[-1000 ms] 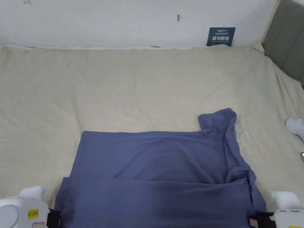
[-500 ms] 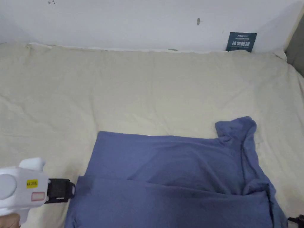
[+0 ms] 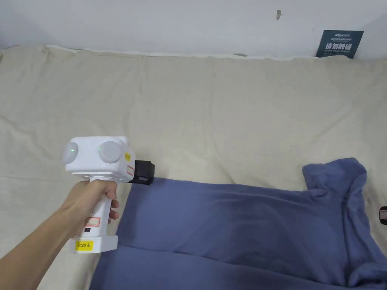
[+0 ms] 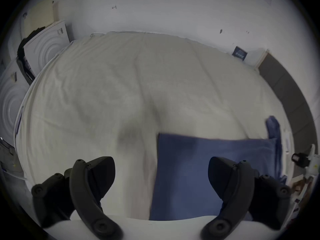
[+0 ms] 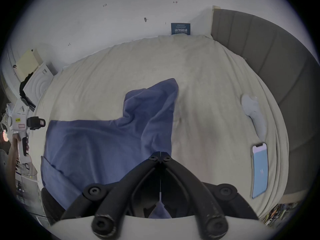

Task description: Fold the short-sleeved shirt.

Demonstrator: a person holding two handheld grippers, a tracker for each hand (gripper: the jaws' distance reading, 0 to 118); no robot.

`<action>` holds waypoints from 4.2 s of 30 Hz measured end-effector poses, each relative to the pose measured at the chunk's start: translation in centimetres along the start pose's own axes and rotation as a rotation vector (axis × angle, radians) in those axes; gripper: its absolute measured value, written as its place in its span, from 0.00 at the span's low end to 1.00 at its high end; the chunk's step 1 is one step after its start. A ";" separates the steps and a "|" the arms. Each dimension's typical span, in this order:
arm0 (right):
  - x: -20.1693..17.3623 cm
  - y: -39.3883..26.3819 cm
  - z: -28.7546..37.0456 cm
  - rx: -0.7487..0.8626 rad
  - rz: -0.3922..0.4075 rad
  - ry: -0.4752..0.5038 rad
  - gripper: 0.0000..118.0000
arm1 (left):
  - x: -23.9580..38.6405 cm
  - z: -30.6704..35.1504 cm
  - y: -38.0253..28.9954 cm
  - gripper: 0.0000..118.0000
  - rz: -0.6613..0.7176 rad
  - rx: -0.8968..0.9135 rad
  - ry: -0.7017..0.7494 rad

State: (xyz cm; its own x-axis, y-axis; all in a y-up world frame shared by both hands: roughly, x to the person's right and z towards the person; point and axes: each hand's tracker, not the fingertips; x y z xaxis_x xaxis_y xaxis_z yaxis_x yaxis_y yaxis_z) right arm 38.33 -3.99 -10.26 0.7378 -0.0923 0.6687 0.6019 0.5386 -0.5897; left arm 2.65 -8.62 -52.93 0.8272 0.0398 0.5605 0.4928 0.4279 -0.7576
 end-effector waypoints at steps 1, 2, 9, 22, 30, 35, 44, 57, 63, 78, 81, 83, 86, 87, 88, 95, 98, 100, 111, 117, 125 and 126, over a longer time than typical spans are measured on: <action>0.3 0.5 -0.6 -0.010 0.004 0.006 0.00 | 0.2 -0.9 0.1 0.94 -0.003 -0.016 0.025; 0.3 0.9 -1.4 -0.015 0.008 0.001 0.00 | 0.4 -1.9 0.2 0.92 -0.023 -0.026 0.028; 1.3 3.8 -3.8 -0.033 0.020 -0.041 0.00 | 0.3 -0.7 0.0 0.01 0.034 0.039 0.022; -0.5 5.5 -9.3 -0.260 0.126 -0.067 0.99 | -0.1 -1.1 0.1 0.01 0.025 0.014 -0.003; 2.0 5.4 -3.8 -0.097 0.081 -0.038 0.01 | -0.7 0.5 0.1 0.01 0.019 0.033 -0.016; 3.9 4.0 -0.2 -0.031 0.042 0.005 0.01 | -1.8 2.8 -0.7 0.01 0.032 0.063 -0.044; 4.7 1.4 4.2 0.062 0.032 0.042 0.01 | -4.0 9.0 -3.9 0.01 0.060 0.166 -0.107; 4.8 -9.3 13.6 0.205 0.067 0.151 0.01 | -8.4 16.2 -15.5 0.01 0.082 0.267 -0.146; 5.3 -15.8 14.4 0.174 0.102 0.161 0.01 | -9.6 16.0 -23.2 0.01 0.045 0.253 -0.173; 6.3 -22.1 7.8 -0.037 0.073 0.118 0.01 | -9.6 10.3 -27.0 0.01 0.060 0.023 -0.123; 6.2 -21.8 7.4 -0.058 0.071 0.104 0.01 | -9.4 10.4 -27.1 0.01 0.051 0.018 -0.117; 6.0 -21.5 7.4 -0.079 0.087 0.090 0.04 | -9.3 10.5 -27.1 0.01 0.051 0.014 -0.113; 6.1 -21.3 8.2 -0.106 0.082 -0.029 0.71 | -9.9 10.7 -26.6 0.79 0.078 0.001 -0.109; 6.5 -21.3 8.7 -0.096 0.076 -0.033 0.85 | -10.1 10.9 -26.5 1.00 0.089 -0.008 -0.102; 6.9 -21.2 9.7 -0.079 0.056 -0.018 0.87 | -10.6 11.9 -27.0 0.97 0.093 -0.009 -0.106; 6.7 -20.8 14.6 0.026 -0.059 -0.010 0.06 | -12.2 15.7 -24.2 0.42 0.165 0.092 -0.200; 5.0 -20.4 15.1 0.056 -0.097 -0.024 0.00 | -11.9 14.8 -23.5 0.00 0.236 0.135 -0.261; 3.9 -19.9 14.8 0.048 -0.078 0.032 0.00 | -12.3 13.3 -22.9 0.00 0.235 0.071 -0.317; -1.3 -18.6 14.9 0.057 -0.024 0.055 0.00 | -13.8 7.2 -18.3 0.94 0.218 -0.078 -0.642; -1.8 -18.8 14.0 0.031 -0.032 0.047 0.00 | -14.2 3.9 -19.0 0.94 0.243 -0.189 -0.771; -2.1 -19.6 13.5 0.009 -0.053 0.064 0.00 | -11.1 3.9 -22.0 0.95 0.301 -0.265 -0.977; -2.1 -19.7 13.5 0.006 -0.056 0.071 0.00 | -11.0 4.0 -22.4 0.95 0.303 -0.266 -1.002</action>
State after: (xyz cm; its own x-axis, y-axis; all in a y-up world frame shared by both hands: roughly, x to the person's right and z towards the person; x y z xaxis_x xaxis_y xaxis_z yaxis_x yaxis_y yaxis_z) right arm 20.78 -3.14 6.04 0.7227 -0.1812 0.6670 0.6414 0.5356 -0.5493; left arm -18.56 -15.06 -40.80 0.3869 0.8833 0.2648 0.4480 0.0709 -0.8912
